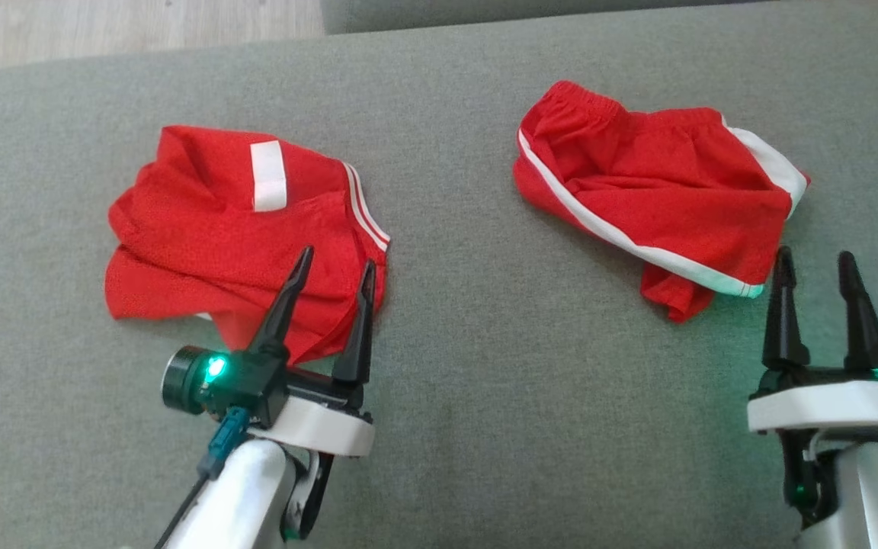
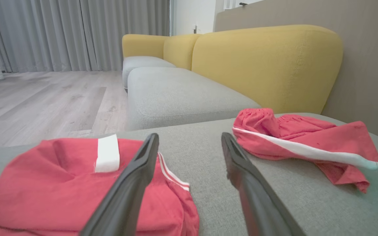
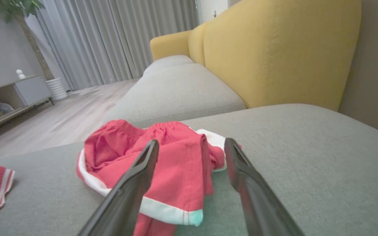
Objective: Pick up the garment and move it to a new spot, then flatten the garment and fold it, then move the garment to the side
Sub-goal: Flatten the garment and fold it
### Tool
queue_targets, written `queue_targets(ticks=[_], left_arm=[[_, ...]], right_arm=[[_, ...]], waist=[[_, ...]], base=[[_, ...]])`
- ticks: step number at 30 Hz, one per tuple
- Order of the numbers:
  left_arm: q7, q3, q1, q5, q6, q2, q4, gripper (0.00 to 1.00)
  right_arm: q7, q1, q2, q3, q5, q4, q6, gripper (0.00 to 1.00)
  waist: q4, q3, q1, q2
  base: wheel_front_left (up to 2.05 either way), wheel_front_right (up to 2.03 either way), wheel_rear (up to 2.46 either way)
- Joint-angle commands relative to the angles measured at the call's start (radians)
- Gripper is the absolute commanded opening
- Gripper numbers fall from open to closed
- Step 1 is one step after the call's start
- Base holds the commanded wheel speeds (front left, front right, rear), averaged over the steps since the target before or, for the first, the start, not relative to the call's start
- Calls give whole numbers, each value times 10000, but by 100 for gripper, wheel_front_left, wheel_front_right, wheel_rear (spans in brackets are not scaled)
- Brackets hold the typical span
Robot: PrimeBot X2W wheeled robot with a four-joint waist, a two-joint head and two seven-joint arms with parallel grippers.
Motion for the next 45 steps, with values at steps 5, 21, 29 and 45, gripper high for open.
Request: queue_targets(ticks=[5,21,29,45], left_arm=[[-51,404,-367,223,-143,-49,118,100],[-51,638,-533,561,-434,-356,386,100],[-51,868,-377,645,-479,-398,472,100],[-51,1127,13,721,-685,-593,517,100]], right_arm=[[-107,-647,-60,-39,41,564,-7,100],[-107,-1549,-60,747,690,2971,-7,18],[-107,-1352,-60,727,566,2624,-7,0],[-91,41,-60,-997,-569,2229,-7,0]], waist=[[36,205,0,0],[112,442,0,0],[-259,179,0,0],[-1242,-737,0,0]], base=[[0,0,0],[0,0,0],[0,0,0],[0,0,0]])
